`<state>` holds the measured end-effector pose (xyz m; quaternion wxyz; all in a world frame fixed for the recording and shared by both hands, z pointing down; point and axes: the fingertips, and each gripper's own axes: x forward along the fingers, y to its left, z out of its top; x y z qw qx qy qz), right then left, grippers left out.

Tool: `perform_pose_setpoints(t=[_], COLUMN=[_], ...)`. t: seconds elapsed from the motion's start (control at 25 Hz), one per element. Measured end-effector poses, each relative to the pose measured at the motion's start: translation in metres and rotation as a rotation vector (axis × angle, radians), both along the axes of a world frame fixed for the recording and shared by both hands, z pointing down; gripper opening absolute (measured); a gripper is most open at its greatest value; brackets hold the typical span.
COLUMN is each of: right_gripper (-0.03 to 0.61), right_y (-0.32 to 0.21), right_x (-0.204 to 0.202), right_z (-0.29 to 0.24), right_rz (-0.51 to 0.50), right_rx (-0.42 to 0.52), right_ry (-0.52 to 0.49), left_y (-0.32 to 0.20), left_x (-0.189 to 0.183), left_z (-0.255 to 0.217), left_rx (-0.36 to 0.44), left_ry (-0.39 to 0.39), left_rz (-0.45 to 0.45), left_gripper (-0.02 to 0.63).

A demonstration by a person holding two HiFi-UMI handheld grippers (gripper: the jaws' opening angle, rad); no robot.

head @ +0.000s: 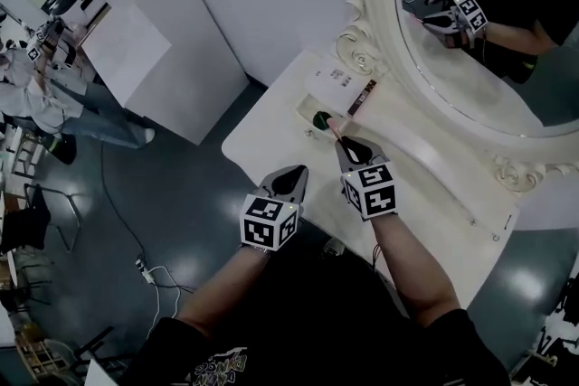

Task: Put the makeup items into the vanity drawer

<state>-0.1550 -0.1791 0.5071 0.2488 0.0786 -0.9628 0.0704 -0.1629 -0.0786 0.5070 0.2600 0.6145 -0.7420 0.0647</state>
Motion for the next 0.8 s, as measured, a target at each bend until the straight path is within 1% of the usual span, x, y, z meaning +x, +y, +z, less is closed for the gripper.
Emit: perform_pose_setpoints(t=[0.2,0.44,0.8], right_gripper=[0.061,0.061,0.063], right_y=[-0.004,-0.010,-0.016], right_x=[-0.008,-0.018,-0.042], right_z=[0.006,0.008,0.017], right_rz=[-0.006,0.016,0.054], right_rx=[-0.016,-0.011,-0.013], right_ry=[0.012,0.029,0.074], left_y=[-0.010,-0.023,-0.034], left_x=[-0.009,-0.023,-0.052], left_z=[0.001,-0.004,-0.005], left_rx=[-0.004,-0.003,0.007], left_ry=[0.003,-0.009,0.008], left_rz=[-0.004,0.042,0.092], left_gripper=[0.008,0.008,0.008])
